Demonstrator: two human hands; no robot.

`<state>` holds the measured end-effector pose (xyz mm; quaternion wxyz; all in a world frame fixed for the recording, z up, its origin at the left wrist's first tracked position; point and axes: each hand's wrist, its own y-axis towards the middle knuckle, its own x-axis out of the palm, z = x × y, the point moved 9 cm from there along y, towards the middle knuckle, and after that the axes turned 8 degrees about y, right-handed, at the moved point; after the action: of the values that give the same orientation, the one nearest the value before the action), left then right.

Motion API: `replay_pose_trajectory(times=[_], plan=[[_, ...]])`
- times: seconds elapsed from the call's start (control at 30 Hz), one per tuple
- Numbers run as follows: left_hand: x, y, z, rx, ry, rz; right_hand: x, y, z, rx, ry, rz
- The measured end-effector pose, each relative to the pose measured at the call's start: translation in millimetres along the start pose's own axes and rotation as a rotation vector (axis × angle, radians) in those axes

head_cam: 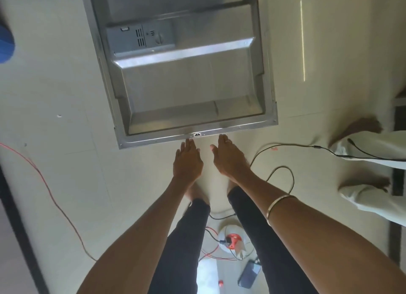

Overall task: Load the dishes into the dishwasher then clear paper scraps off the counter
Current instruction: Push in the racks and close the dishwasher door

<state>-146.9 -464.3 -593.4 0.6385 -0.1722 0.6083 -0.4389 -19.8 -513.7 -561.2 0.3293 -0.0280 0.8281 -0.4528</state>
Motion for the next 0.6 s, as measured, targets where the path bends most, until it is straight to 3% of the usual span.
replay_pose_trajectory(times=[0.17,0.27,0.37,0.43,0.6], plan=[[10.6,3.0,-19.3,-0.191,-0.388,0.097,8.7,4.1,18.0,0.232,0.261,0.019],[21.8,15.2,-36.2,-0.341,-0.717,0.097,30.5,28.8,34.6,0.319,0.649,0.052],[39.9,26.2,-43.3,-0.506,-1.295,0.039,51.6,48.9,45.4,0.411,1.123,0.108],[48.4,38.8,-39.8,-0.488,-1.566,0.000,61.9,61.2,48.6,0.448,1.370,0.121],[55.9,68.8,-37.9,-0.516,-1.876,-0.021,68.2,89.5,48.5,0.399,1.708,0.180]])
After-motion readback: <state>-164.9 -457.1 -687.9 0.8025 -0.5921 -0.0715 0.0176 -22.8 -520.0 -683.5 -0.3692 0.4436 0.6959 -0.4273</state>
